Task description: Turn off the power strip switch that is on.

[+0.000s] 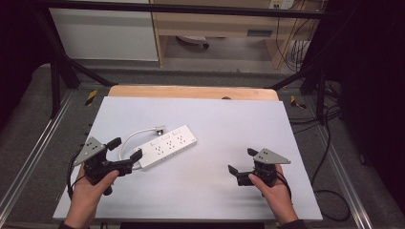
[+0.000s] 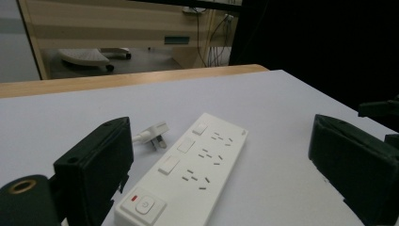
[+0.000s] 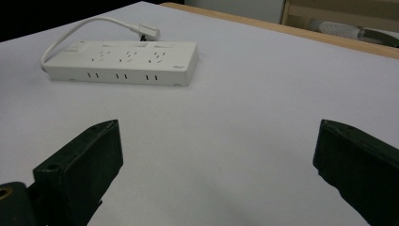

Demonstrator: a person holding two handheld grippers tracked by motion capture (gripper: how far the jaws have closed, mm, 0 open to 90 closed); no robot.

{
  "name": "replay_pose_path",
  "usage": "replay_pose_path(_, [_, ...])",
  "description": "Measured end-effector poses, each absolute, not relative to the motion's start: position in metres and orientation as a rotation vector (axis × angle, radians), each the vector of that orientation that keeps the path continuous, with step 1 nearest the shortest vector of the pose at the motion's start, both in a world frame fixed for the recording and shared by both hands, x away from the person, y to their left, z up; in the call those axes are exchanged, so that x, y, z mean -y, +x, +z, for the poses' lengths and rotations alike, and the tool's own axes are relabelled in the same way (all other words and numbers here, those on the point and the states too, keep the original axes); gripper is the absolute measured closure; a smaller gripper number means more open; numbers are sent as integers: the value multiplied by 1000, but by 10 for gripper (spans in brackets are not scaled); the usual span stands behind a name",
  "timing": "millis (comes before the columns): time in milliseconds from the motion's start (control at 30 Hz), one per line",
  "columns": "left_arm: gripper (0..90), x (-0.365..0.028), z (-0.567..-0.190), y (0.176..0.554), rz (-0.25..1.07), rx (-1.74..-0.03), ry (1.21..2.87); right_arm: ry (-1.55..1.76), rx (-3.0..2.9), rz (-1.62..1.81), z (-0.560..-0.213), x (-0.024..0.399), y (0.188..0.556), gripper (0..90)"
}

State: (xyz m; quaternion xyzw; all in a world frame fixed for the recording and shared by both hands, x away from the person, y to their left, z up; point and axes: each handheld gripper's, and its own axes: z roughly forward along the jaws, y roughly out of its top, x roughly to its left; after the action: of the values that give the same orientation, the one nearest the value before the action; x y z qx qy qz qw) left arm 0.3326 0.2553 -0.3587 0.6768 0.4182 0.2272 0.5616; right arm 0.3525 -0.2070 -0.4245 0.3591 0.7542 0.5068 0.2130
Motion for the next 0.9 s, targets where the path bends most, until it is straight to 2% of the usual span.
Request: replay_pose_path(900, [105, -202, -349, 399, 464, -963, 1686, 998, -2094, 1393, -424, 214, 353, 26])
